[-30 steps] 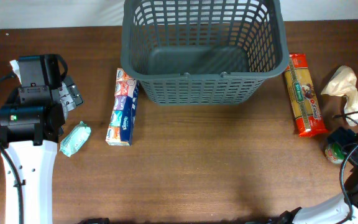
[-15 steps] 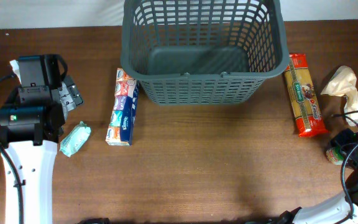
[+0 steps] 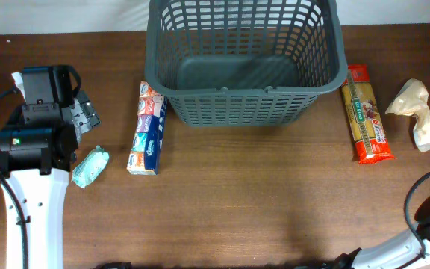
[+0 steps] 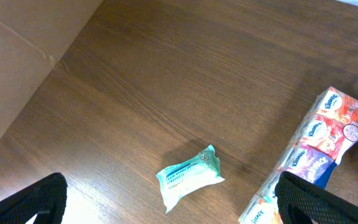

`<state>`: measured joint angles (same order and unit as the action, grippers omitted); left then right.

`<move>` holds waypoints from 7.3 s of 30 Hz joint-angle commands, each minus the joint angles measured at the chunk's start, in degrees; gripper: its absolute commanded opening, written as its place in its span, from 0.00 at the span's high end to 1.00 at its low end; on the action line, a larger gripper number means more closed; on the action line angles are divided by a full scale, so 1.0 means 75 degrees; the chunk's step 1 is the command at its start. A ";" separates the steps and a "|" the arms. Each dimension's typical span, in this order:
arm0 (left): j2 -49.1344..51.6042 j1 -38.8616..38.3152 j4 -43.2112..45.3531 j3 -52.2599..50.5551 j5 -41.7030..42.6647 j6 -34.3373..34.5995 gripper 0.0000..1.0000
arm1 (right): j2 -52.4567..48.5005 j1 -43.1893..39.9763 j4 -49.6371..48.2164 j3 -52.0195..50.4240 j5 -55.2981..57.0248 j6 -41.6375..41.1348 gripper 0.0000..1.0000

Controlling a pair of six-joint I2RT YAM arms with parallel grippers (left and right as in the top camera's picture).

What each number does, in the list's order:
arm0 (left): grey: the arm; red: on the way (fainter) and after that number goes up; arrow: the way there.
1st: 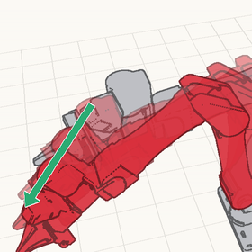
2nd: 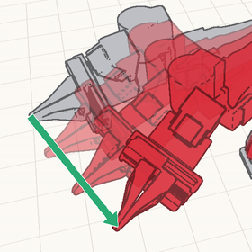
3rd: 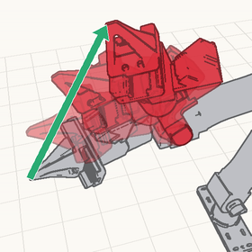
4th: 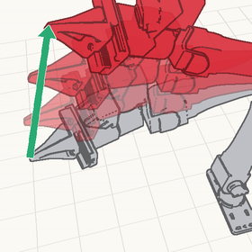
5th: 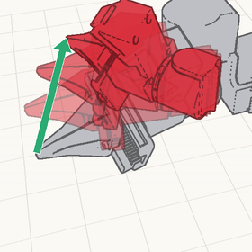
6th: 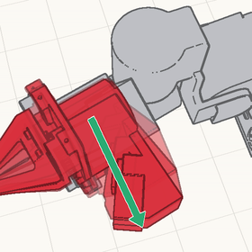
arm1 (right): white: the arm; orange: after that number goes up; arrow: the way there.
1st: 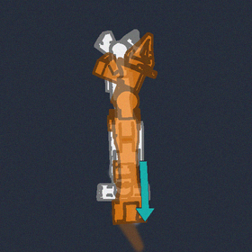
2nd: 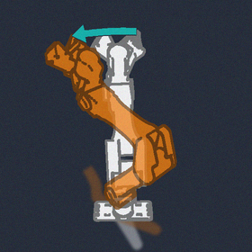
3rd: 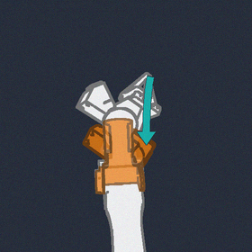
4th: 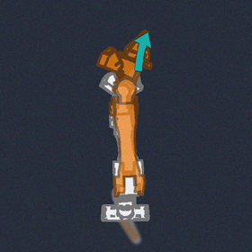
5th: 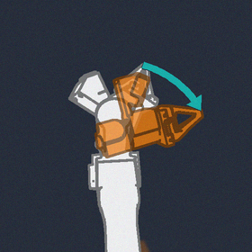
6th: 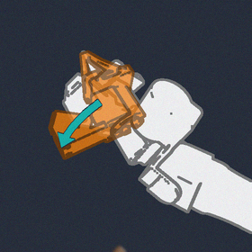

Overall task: Pack container
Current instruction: 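Close the right gripper around the green-lidded jar, then lift the jar with the right gripper over the gray basket, then lower the jar into the basket, open the right gripper, withdraw right, then move the right gripper down and grasp the San Remo spaghetti pack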

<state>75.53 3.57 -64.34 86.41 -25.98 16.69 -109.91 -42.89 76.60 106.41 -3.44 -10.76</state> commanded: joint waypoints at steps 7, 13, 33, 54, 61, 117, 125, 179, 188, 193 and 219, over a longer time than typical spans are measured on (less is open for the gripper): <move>-0.0117 0.0032 -0.0003 0.0114 -0.0052 -0.0003 0.00 | 0.0294 0.2637 0.0947 0.5674 -0.1740 -0.0236 0.96; -0.0117 0.0032 -0.0003 0.0114 -0.0052 -0.0003 0.00 | 0.0291 0.5403 -0.0169 0.6872 -0.0909 -0.0230 0.96; -0.0117 0.0032 -0.0003 0.0114 -0.0052 -0.0003 0.00 | -0.3101 0.7554 -0.0067 0.6796 0.0755 -0.0227 0.96; -0.0117 0.0032 -0.0003 0.0114 -0.0052 -0.0003 0.00 | -0.3978 0.7408 0.1880 0.6682 0.0749 -0.0233 0.96; -0.0117 0.0032 -0.0003 0.0114 -0.0050 -0.0003 0.00 | -0.4054 0.7411 0.2314 0.6610 0.0749 -0.0286 0.96; -0.0117 0.0032 -0.0003 0.0114 -0.0052 -0.0003 0.00 | -0.4004 0.7411 0.1480 0.5639 0.0373 -0.0198 0.03; -0.0117 0.0032 -0.0003 0.0114 -0.0052 -0.0003 0.00 | -0.3471 0.7277 0.2092 0.9031 0.0434 -0.0195 0.01; -0.0117 0.0032 -0.0003 0.0114 -0.0050 -0.0003 0.00 | -0.3421 0.2393 0.2238 0.4747 -0.0699 0.3579 0.01; -0.0117 0.0032 -0.0003 0.0114 -0.0052 -0.0003 0.00 | -0.3998 0.3045 0.1784 0.4497 -0.0283 0.3427 0.01; -0.0117 0.0032 -0.0003 0.0114 -0.0052 -0.0003 0.00 | -0.4170 0.3378 0.1609 0.4497 0.0382 0.3220 0.01; -0.0117 0.0032 -0.0003 0.0114 -0.0050 -0.0003 0.00 | -0.4642 0.3267 0.1160 0.2757 0.0554 0.3153 0.01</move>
<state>75.53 3.57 -64.29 86.48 -25.98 16.69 -143.76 -18.35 86.24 130.87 1.06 13.21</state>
